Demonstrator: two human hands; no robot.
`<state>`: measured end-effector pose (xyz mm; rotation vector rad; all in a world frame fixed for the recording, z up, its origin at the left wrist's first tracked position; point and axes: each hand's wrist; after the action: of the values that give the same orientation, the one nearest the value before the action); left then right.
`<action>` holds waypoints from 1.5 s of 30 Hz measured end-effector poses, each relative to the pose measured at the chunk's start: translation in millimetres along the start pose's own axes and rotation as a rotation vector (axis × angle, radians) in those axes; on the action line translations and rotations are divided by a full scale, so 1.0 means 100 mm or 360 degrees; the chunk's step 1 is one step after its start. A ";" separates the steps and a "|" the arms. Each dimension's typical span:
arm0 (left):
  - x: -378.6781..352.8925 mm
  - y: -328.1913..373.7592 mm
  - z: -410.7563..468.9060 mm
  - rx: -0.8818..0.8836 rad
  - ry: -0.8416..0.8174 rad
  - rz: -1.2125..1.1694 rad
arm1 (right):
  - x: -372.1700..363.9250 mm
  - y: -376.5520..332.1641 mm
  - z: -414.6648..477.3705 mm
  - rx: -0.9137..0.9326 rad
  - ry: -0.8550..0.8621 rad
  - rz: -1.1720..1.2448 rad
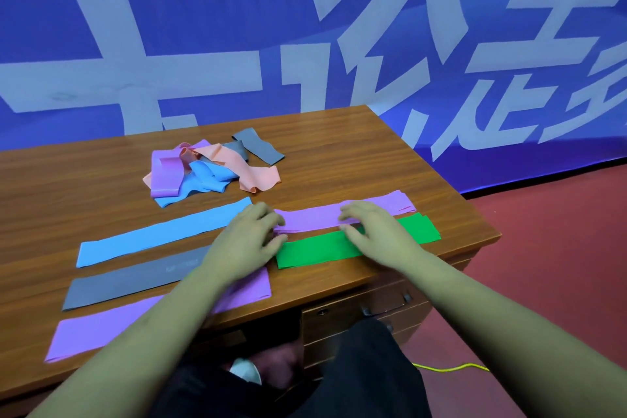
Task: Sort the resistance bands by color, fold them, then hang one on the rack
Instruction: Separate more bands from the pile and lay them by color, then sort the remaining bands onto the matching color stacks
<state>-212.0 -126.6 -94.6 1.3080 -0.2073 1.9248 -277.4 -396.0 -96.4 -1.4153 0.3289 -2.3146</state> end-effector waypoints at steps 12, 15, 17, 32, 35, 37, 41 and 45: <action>0.01 -1.03 0.64 0.0410 0.0216 0.0065 | -0.95 -0.62 1.40 -0.0469 -0.0077 -0.0040; -0.15 -1.12 0.75 0.0404 0.0032 0.0061 | -1.23 -0.58 1.60 -0.0644 -0.0105 -0.0118; -0.23 -1.22 0.79 0.0431 -0.0073 0.0066 | -1.40 -0.57 1.67 -0.0690 -0.0112 -0.0214; 0.20 -1.01 0.95 0.0908 0.0632 -0.1131 | -0.59 -1.13 2.09 -0.0411 0.0455 0.0849; 0.52 -0.79 1.04 0.0738 0.0681 -0.1301 | -0.13 -1.43 2.14 -0.0324 0.0549 0.1037; 0.70 -0.65 1.10 0.0710 0.0692 -0.1310 | 0.11 -1.56 2.16 -0.0290 0.0633 0.1137; 0.95 -0.34 1.14 0.0639 0.0610 -0.1469 | 0.49 -1.67 2.17 -0.0366 0.0746 0.1310; 1.16 0.00 1.09 0.0586 0.0582 -0.1658 | 0.78 -1.67 2.08 -0.0461 0.0750 0.1349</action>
<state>-152.6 -124.7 52.7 0.9356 0.8828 1.2475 -160.2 -280.9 127.2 -0.5940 1.1790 -1.8602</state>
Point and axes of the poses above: each hand's wrist, its own z-axis towards the middle knuckle, its own x-axis out of the back of the hand, y = z × x, and after that the axes turned 14 degrees about y, right-handed
